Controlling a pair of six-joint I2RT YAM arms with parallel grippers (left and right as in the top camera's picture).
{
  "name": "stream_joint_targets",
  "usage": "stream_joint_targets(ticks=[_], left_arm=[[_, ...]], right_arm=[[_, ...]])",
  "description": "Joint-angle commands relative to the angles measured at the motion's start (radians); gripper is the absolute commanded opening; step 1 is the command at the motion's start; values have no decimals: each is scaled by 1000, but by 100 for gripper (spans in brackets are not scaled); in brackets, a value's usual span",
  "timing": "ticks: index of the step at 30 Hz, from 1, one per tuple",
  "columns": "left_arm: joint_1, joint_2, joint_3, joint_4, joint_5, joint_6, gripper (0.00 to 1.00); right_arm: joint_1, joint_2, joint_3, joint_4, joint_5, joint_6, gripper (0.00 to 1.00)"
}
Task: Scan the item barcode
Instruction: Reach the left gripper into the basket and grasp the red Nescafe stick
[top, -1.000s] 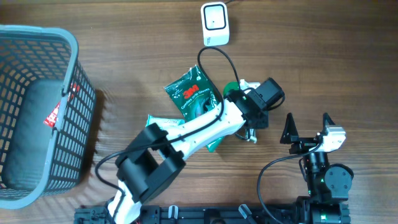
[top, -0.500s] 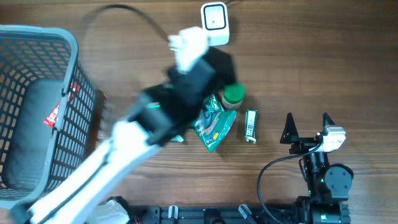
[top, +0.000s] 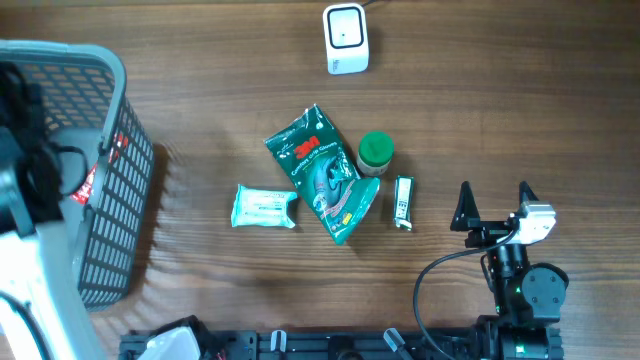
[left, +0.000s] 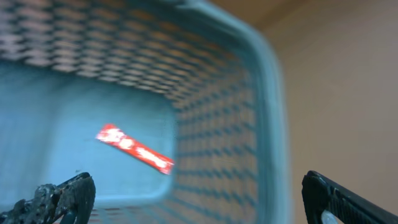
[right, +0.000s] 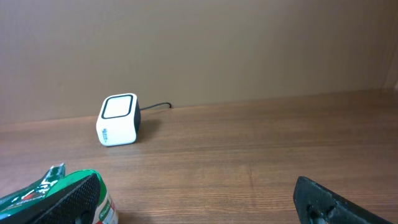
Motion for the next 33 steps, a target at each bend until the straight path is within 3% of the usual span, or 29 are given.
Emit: stream_joint_targets(ticks=[1, 6, 13, 21, 23, 26, 28, 30, 33], left_arm=[[128, 174, 1, -16, 213, -117, 99], [152, 451, 1, 19, 271, -117, 88], [150, 684, 1, 18, 293, -116, 86], [140, 812, -22, -4, 293, -116, 85], [133, 833, -52, -4, 294, -116, 66], [118, 845, -101, 31, 293, -116, 57], [108, 845, -138, 49, 283, -116, 24], [106, 845, -156, 48, 267, -112, 4], [106, 845, -157, 41, 219, -81, 4]], right_arm=[[3, -6, -2, 2, 14, 18, 100], [3, -6, -2, 2, 14, 18, 100], [3, -6, -2, 2, 14, 18, 99], [3, -6, -2, 2, 14, 18, 100], [3, -6, -2, 2, 14, 18, 100], [3, -6, -2, 2, 14, 18, 100], [3, -6, -2, 2, 14, 18, 100], [3, -6, -2, 2, 14, 18, 100], [3, -6, -2, 2, 14, 18, 100]])
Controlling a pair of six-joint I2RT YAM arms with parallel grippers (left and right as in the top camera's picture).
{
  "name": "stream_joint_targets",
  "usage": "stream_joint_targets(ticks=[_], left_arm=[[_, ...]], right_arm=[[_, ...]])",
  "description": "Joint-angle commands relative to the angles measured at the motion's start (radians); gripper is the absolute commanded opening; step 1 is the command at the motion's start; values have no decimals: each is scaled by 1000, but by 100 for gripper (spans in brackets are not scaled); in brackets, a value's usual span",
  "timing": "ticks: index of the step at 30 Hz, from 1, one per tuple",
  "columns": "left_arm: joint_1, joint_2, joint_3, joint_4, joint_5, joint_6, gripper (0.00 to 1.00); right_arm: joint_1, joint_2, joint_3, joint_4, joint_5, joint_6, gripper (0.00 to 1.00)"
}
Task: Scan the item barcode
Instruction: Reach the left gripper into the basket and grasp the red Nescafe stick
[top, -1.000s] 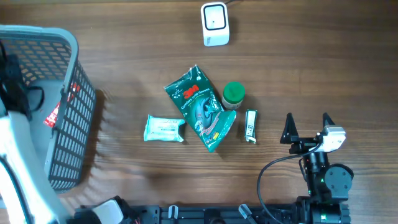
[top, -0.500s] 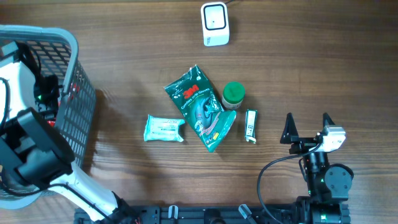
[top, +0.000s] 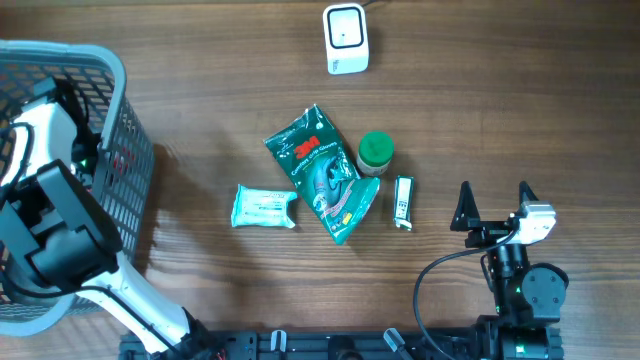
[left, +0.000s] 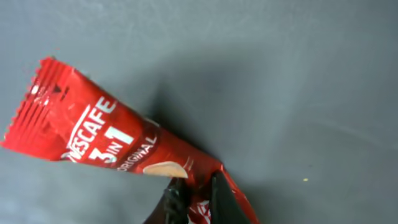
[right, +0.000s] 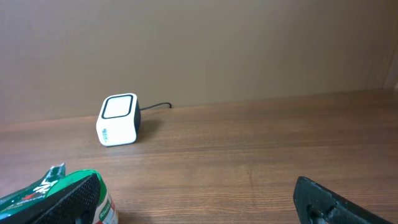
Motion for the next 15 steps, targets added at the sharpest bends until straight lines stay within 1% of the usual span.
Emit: stream_joint_targets(ticks=[1, 4, 6, 10, 11, 12, 15], left_arm=[[0, 61, -63, -22, -35, 53, 4], [8, 24, -24, -34, -43, 126, 4], [17, -22, 24, -65, -43, 132, 4], [54, -237, 211, -174, -43, 135, 4], [56, -283, 237, -183, -43, 154, 4], [56, -365, 265, -194, -42, 166, 4], [42, -580, 269, -210, -11, 166, 4]], right_arm=[[3, -6, -2, 2, 14, 18, 100], [3, -6, -2, 2, 14, 18, 100], [3, -6, -2, 2, 14, 18, 100], [3, -6, -2, 2, 14, 18, 100], [3, -6, -2, 2, 13, 18, 100], [3, -6, -2, 2, 14, 18, 100], [3, -6, -2, 2, 14, 18, 100]])
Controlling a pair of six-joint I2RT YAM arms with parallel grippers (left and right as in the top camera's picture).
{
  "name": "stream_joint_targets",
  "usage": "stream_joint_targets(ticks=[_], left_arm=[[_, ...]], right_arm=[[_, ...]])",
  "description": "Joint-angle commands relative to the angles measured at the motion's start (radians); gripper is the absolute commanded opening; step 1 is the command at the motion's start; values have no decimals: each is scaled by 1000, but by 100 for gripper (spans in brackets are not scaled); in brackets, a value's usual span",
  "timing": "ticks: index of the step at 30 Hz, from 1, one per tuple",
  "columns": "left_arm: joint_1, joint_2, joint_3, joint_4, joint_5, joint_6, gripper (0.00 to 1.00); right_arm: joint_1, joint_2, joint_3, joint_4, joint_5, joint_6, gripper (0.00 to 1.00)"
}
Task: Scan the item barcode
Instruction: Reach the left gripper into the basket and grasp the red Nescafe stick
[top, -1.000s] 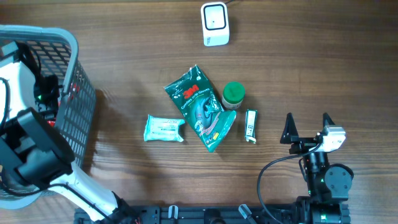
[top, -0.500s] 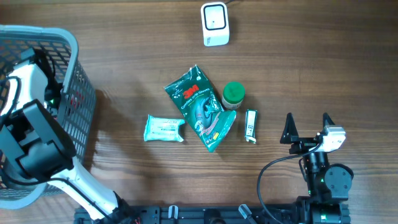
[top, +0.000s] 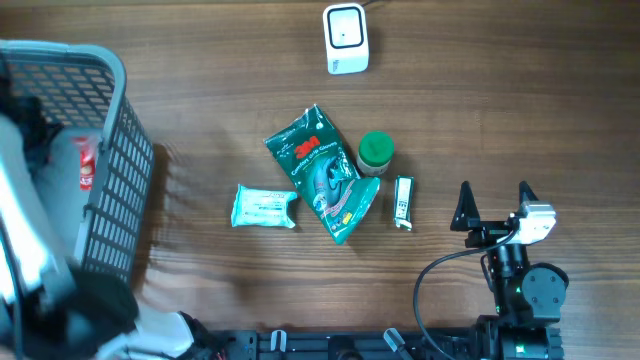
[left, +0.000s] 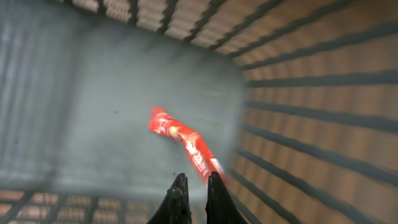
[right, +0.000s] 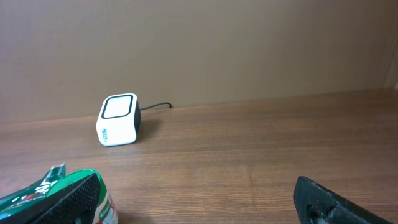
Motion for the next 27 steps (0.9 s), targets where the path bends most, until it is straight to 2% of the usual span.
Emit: stream_joint_targets(ticks=[1, 5, 6, 7, 8, 9, 10, 12, 15, 20, 27], left_arm=[[-22, -232, 16, -23, 10, 23, 4], [-38, -345, 16, -37, -74, -30, 4], [-38, -344, 15, -59, -87, -63, 18], [-39, -335, 10, -74, -92, -91, 44], [-39, -319, -3, -86, -90, -111, 60], [-39, -297, -24, -92, -90, -140, 73], [-39, -275, -44, -90, -90, -160, 77], [-39, -202, -86, -85, -89, -209, 76], [-40, -75, -108, -51, -52, -214, 66], [-52, 154, -108, 10, 15, -214, 59], [-87, 372, -108, 87, 41, -214, 60]], right_arm=[[3, -6, -2, 2, 14, 18, 100], [3, -6, -2, 2, 14, 18, 100], [3, -6, -2, 2, 14, 18, 100], [3, -6, -2, 2, 14, 18, 100], [3, -6, -2, 2, 14, 18, 100], [3, -6, -2, 2, 14, 18, 100], [3, -6, -2, 2, 14, 18, 100], [3, -6, -2, 2, 14, 18, 100], [3, -6, -2, 2, 14, 18, 100], [3, -6, -2, 2, 14, 18, 100], [3, -6, -2, 2, 14, 18, 100]])
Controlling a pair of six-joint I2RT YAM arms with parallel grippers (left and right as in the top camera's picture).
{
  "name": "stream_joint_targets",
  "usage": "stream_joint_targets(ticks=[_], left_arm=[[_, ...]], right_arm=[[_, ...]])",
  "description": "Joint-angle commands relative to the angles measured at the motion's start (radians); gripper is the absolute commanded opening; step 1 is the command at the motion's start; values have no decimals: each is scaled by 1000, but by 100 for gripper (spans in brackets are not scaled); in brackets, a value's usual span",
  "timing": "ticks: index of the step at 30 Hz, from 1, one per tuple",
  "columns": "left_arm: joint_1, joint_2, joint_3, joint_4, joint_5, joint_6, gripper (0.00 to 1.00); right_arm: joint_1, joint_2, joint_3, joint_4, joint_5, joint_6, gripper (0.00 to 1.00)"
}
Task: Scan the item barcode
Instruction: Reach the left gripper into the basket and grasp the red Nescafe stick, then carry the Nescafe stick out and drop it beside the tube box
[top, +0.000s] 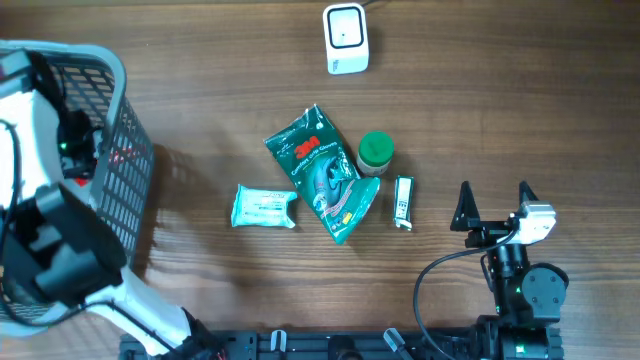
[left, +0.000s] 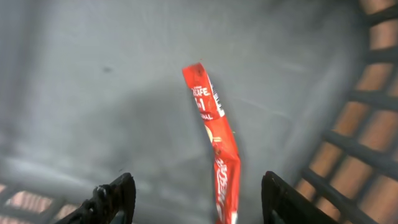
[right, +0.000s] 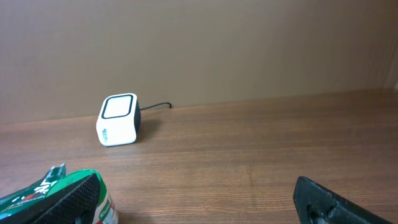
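Observation:
A red Nescafe sachet (left: 214, 146) lies on the grey floor of the basket (left: 93, 93). My left gripper (left: 196, 186) is open just above it, with the sachet's near end between the fingers and touching neither. In the overhead view the left arm (top: 55, 150) reaches down into the basket (top: 112, 70) and hides the gripper. The white scanner (top: 346, 38) stands at the far edge of the table and shows again as the scanner (right: 118, 119). My right gripper (top: 495, 205) rests open and empty at the near right.
In the middle of the table lie a green 3M packet (top: 320, 170), a green-lidded can (top: 376, 150), a small white pack (top: 403, 202) and a pale wipes packet (top: 264, 207). The can (right: 106, 208) sits just beside my right gripper's left finger.
My left gripper was shut and higher over the basket floor, with the sachet's end at its tips. Now it is open and lower, with the sachet between its fingers. The right arm is unchanged.
My left gripper was open above the basket, the sachet lying on its floor. Then it was shut right at the sachet. Then it was shut and higher up inside the basket. Now it is open low over the sachet. The right arm never moved.

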Motion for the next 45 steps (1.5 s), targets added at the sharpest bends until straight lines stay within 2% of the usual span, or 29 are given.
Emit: stream_joint_targets(ticks=[1, 12, 15, 17, 18, 19, 26, 31, 35, 39, 41, 45], left_arm=[[-25, 79, -5, 31, 14, -13, 61], [-40, 199, -9, 43, -32, -12, 65], [-40, 217, -11, 40, -32, -12, 59], [-40, 219, -26, 36, -32, -12, 36], [-40, 219, -31, 27, -32, -12, 15], [-40, 219, -31, 11, -32, -11, 4], [-10, 91, 19, -33, -32, 44, 4], [24, -153, 154, -91, -32, 118, 4], [23, -436, 194, -100, -27, 131, 4], [-80, -661, 194, -142, 39, 132, 4], [-233, -740, 193, -201, 55, 132, 4], [-558, -765, 162, -277, 55, 135, 4]], right_arm=[[3, -6, -2, 2, 14, 18, 100], [3, -6, -2, 2, 14, 18, 100], [3, -6, -2, 2, 14, 18, 100], [3, -6, -2, 2, 14, 18, 99], [3, -6, -2, 2, 14, 18, 100], [3, -6, -2, 2, 14, 18, 100], [3, -6, -2, 2, 14, 18, 100], [3, -6, -2, 2, 14, 18, 100], [3, -6, -2, 2, 14, 18, 100], [3, -6, -2, 2, 14, 18, 100], [3, -6, -2, 2, 14, 18, 100], [3, -6, -2, 2, 14, 18, 100]])
